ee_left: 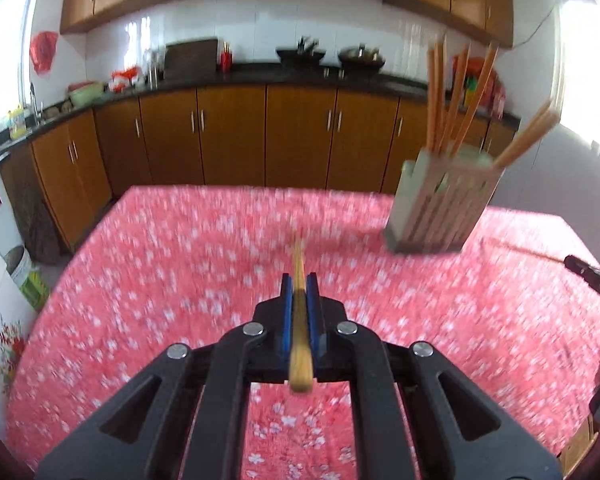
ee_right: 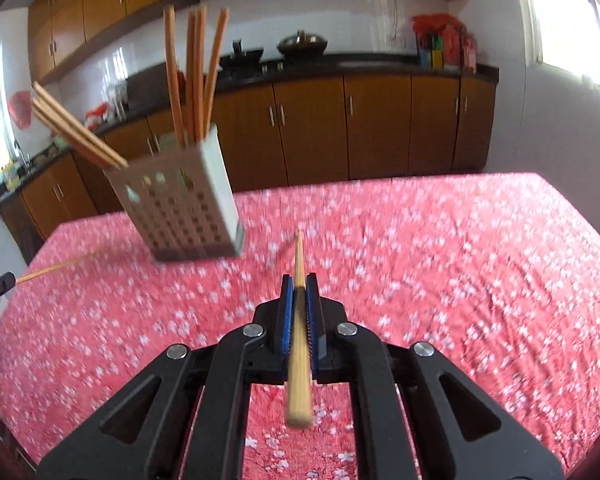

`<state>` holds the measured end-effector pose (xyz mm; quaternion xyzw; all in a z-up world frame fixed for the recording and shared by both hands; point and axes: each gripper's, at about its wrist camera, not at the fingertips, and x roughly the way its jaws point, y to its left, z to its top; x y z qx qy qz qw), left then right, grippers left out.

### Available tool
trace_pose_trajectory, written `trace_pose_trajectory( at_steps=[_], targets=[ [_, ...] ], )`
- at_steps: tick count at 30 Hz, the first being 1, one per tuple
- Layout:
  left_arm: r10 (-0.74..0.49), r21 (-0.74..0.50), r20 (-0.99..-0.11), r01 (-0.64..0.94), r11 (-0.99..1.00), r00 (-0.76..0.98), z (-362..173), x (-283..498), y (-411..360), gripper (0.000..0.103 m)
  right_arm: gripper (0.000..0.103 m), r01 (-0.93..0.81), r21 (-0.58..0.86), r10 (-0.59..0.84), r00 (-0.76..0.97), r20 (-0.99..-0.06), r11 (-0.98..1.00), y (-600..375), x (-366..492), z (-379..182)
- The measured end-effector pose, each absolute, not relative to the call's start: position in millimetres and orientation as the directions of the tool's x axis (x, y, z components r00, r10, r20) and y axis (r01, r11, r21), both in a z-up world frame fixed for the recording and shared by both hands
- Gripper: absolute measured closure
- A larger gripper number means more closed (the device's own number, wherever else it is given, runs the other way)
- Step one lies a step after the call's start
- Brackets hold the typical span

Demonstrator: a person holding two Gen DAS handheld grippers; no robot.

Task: Organize utensils
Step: 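Lift both chopsticks upright and carry them over the holder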

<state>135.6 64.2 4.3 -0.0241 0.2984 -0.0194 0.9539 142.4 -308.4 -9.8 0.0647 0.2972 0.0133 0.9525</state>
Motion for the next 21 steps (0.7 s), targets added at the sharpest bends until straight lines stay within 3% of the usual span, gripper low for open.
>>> trace_pose_trajectory(
  at_steps=[6,21],
  targets=[
    [-0.075,-0.076,-0.483,0.044,0.996,0.872,44.0,131.2,60.6,0.095,0.096,0.0,0.134,0.068,0.86,-0.505,0.991,-305.9,138.7,12.5],
    [-0.219,-0.113,-0.397,0.189,0.975,0.891,106.2,131.7,29.0,0.095,0.096,-0.123,0.201,0.189,0.919,-0.347,0.972,-290.9,132.0,83.0]
  ],
)
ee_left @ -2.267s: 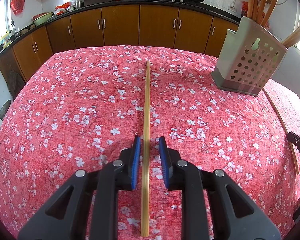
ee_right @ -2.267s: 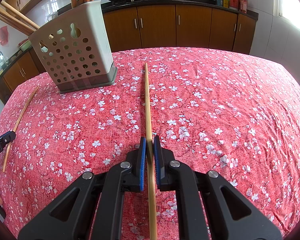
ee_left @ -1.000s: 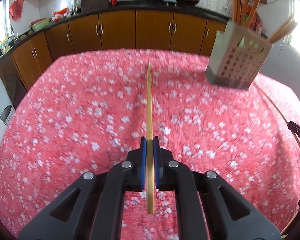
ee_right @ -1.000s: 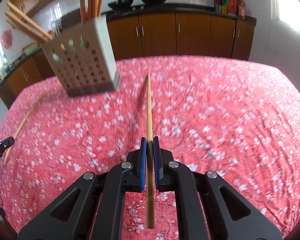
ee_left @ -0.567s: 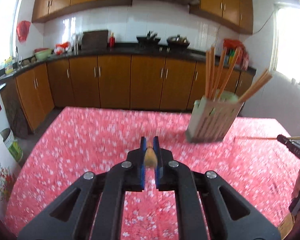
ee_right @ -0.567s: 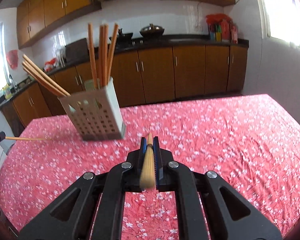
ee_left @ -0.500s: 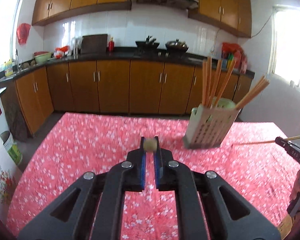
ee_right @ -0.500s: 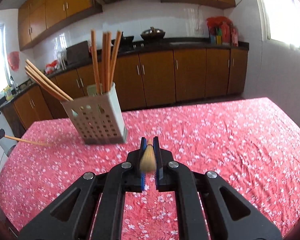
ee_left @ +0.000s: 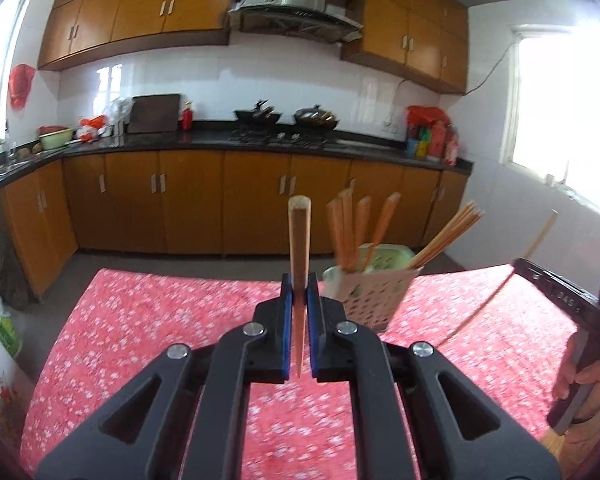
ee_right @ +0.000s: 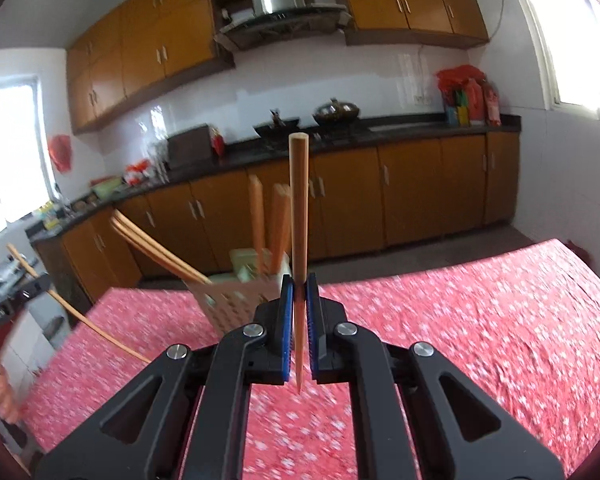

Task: Organize utensils
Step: 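Lift both chopsticks upright and carry them over the holder, then insert the chopsticks into the holder and open both tools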

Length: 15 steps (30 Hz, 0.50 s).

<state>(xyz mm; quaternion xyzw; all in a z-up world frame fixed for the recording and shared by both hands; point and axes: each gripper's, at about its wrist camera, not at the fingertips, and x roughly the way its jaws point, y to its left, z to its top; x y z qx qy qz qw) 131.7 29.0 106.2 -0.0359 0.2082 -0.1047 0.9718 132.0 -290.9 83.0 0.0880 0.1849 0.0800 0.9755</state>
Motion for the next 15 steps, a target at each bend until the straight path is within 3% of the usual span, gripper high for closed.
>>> trace_pose_trajectory(
  at_steps=[8,15],
  targets=[
    [-0.306,-0.144,-0.283,0.275,0.951,0.909,147.7,132.8,-5.2,0.095,0.096,-0.199,0.204,0.238,0.952,-0.191,0.959,-278.5,125.3,130.9],
    [-0.313,-0.165,-0.175,0.285,0.944,0.934,181.1,152.3,-29.6,0.095,0.096,-0.21,0.187,0.234,0.965,-0.116,0.96,-271.8,137.8,145.7]
  ],
)
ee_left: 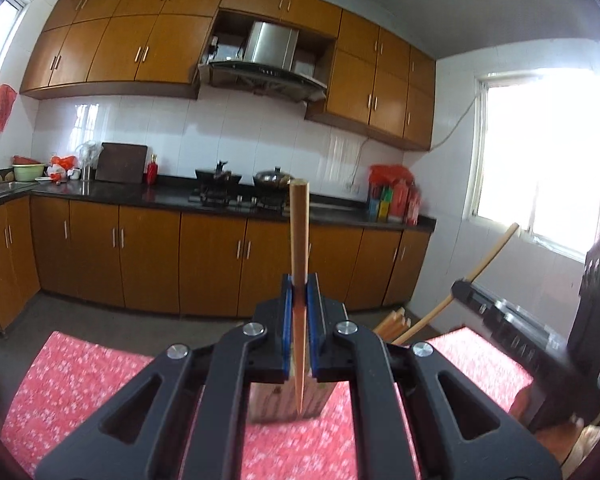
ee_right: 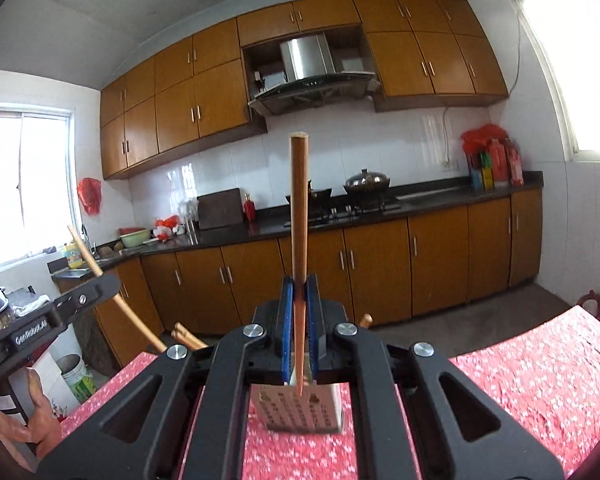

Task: Organize utensils
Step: 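Insert the chopsticks into the holder and open both tools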

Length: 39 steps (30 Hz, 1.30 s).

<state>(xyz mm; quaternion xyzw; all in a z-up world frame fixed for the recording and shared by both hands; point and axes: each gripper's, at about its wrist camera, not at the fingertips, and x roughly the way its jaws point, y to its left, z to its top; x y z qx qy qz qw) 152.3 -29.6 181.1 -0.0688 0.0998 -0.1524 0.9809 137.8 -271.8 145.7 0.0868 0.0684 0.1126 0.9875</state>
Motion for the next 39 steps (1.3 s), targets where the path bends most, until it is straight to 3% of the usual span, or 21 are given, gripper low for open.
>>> trace_pose_trajectory(
  at_steps=[11,24,25,27,29,33,39],
  targets=[
    [-0.228,-0.14,-0.074,0.216,0.966,0.971,195.4,202.9,-52.0,0.095,0.096,-0.208,0.168,0.226,0.969,-0.098,0.964,-263.4,180.3,137.9],
    [-0.228,-0.18,-0.168,0.198,0.964,0.959,150.7,252.7,-46.2,0.094,0.096,-0.22,0.158,0.248,0.951,-0.186,0.963,-250.8,205.7,106.4],
    [-0.229,-0.184,-0.169,0.198,0.963,0.959,149.8,253.0,-44.7,0.092,0.095,-0.221,0.159,0.249,0.95,-0.186,0.962,-250.9,205.2,105.7],
    [-0.23,-0.188,-0.168,0.198,0.962,0.959,149.6,251.2,-42.0,0.075,0.086,-0.221,0.157,0.248,0.951,-0.183,0.963,-251.8,203.6,106.2],
    [-0.225,-0.195,-0.161,0.193,0.962,0.961,151.3,246.6,-37.2,0.061,0.058,-0.213,0.159,0.239,0.956,-0.172,0.964,-254.2,201.3,108.8],
    [-0.212,-0.207,-0.147,0.18,0.962,0.966,158.3,232.5,-22.4,0.046,0.057,-0.196,0.145,0.217,0.966,-0.143,0.97,-261.1,186.6,117.0],
    [-0.165,-0.207,-0.143,0.133,0.969,0.976,160.2,197.7,9.1,0.024,0.037,-0.167,0.142,0.184,0.976,-0.117,0.976,-273.4,159.1,125.0]
  ],
)
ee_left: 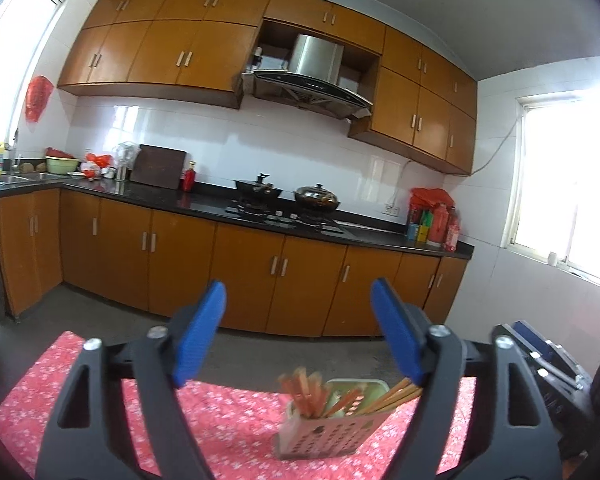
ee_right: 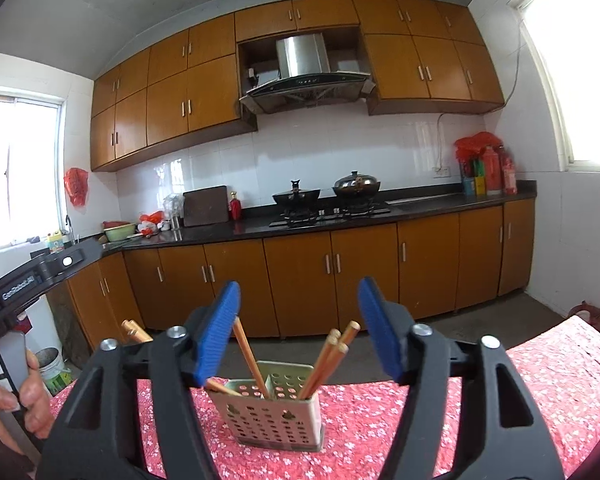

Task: Organize utensils

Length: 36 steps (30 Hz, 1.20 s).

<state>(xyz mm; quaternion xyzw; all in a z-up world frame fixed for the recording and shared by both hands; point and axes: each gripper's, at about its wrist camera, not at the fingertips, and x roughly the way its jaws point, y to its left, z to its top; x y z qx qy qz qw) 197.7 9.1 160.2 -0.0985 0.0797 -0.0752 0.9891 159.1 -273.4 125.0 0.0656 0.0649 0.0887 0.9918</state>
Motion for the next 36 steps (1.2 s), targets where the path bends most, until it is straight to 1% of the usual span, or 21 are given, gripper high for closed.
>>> trace_pose_trajectory(
  at_steps=[1,2,3,5,6,7,12,22,28,36],
  targets=[
    [-0.158,-0.202,-0.144,0.127,0.971,0.977,159.8,191.5,13.1,0.022,0.031,-0.165,0.143,0.183,0.976,-0.118,0.976,-274.2,154.4,124.6],
    [-0.149,-0.193,-0.146,0.12,0.974,0.978,158.0,182.3,17.5,0.018,0.025,-0.163,0.143,0.18,0.977,-0.117,0.976,-274.7,147.8,123.9],
    [-0.141,-0.186,-0.149,0.112,0.976,0.979,156.3,174.6,21.0,0.014,0.022,-0.16,0.142,0.177,0.977,-0.116,0.977,-274.5,142.3,123.3],
    [-0.137,-0.173,-0.155,0.11,0.979,0.978,152.7,158.5,27.3,0.008,0.009,-0.157,0.132,0.173,0.978,-0.118,0.979,-272.9,129.8,121.1],
    [-0.135,-0.163,-0.156,0.109,0.981,0.979,150.5,149.7,29.8,0.004,0.006,-0.156,0.125,0.171,0.978,-0.119,0.98,-271.4,124.1,119.7],
    [-0.128,-0.153,-0.154,0.104,0.983,0.98,148.5,142.0,31.2,0.004,0.002,-0.155,0.118,0.169,0.979,-0.118,0.981,-270.0,120.6,118.8],
    [-0.092,-0.085,-0.177,0.078,0.993,0.98,130.8,101.9,33.5,0.004,0.002,-0.127,0.057,0.134,0.981,-0.141,0.99,-255.9,96.3,106.5],
    [0.022,0.052,-0.226,-0.01,0.999,0.974,72.7,37.3,28.3,0.004,0.002,-0.079,0.065,0.091,0.971,-0.221,0.995,-255.2,59.4,68.9],
    [0.019,0.074,-0.225,-0.003,0.997,0.974,54.9,16.9,13.3,0.004,0.002,-0.062,0.046,0.071,0.969,-0.238,0.997,-253.5,38.4,50.6],
    [0.003,0.083,-0.252,0.019,0.996,0.968,30.8,4.3,-1.4,0.004,0.002,-0.058,0.042,0.068,0.953,-0.296,0.997,-251.9,21.7,19.6]
  ],
)
